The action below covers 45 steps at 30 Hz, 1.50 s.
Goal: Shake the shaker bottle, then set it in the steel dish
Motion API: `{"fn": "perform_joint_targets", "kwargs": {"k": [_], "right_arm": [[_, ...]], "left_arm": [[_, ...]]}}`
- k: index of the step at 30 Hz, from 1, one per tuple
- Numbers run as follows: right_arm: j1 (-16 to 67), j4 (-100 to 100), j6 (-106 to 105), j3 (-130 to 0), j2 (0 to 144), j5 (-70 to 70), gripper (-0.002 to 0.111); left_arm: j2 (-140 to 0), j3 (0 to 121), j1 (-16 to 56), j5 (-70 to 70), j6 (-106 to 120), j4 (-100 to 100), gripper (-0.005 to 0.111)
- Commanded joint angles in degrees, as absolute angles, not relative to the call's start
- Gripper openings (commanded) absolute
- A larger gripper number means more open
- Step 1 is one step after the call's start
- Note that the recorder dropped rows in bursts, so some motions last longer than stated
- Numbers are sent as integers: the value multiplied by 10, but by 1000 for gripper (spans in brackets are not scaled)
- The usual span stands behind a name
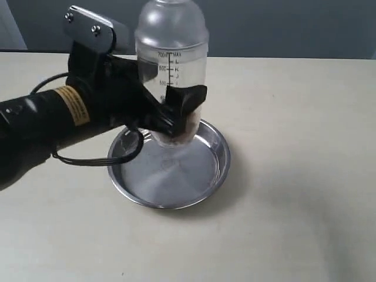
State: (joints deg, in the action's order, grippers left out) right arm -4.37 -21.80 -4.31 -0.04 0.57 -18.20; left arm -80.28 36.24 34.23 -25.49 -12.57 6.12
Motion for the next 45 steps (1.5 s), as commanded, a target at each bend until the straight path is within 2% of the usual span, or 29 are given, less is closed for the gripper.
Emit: {"fn": "perform_joint_targets", "kwargs": {"k": [1,5,11,18,26,31,34,42,45], "right_arm": [[-45,-217,-44,0,3,-176,-1],[-45,-217,-44,0,3,-176,-1],[-45,-217,-44,0,3,-176,-1],[-45,-217,-44,0,3,-176,-1],[-45,-217,-44,0,3,-176,-1],[-45,-217,-44,0,3,-176,-1],[-45,-217,-44,0,3,-176,-1],[-45,-217,-44,0,3,-176,-1],[-45,-217,-44,0,3,-176,-1]], "left_arm": [[-819,376,351,-242,-138,75,0],[-749,407,362,-243,-139,107,0],[-866,353,362,-234,-129,55,0],[-737,403,384,-258,-131,74,0],[-923,331,372,-310,-79,-50,0],[-827,332,396,-373,-129,55,0],[-792,332,396,-427,-95,17,0],[-841,330,396,-383,-28,-46,0],[-872,340,396,-443,-9,-37,0]]}}
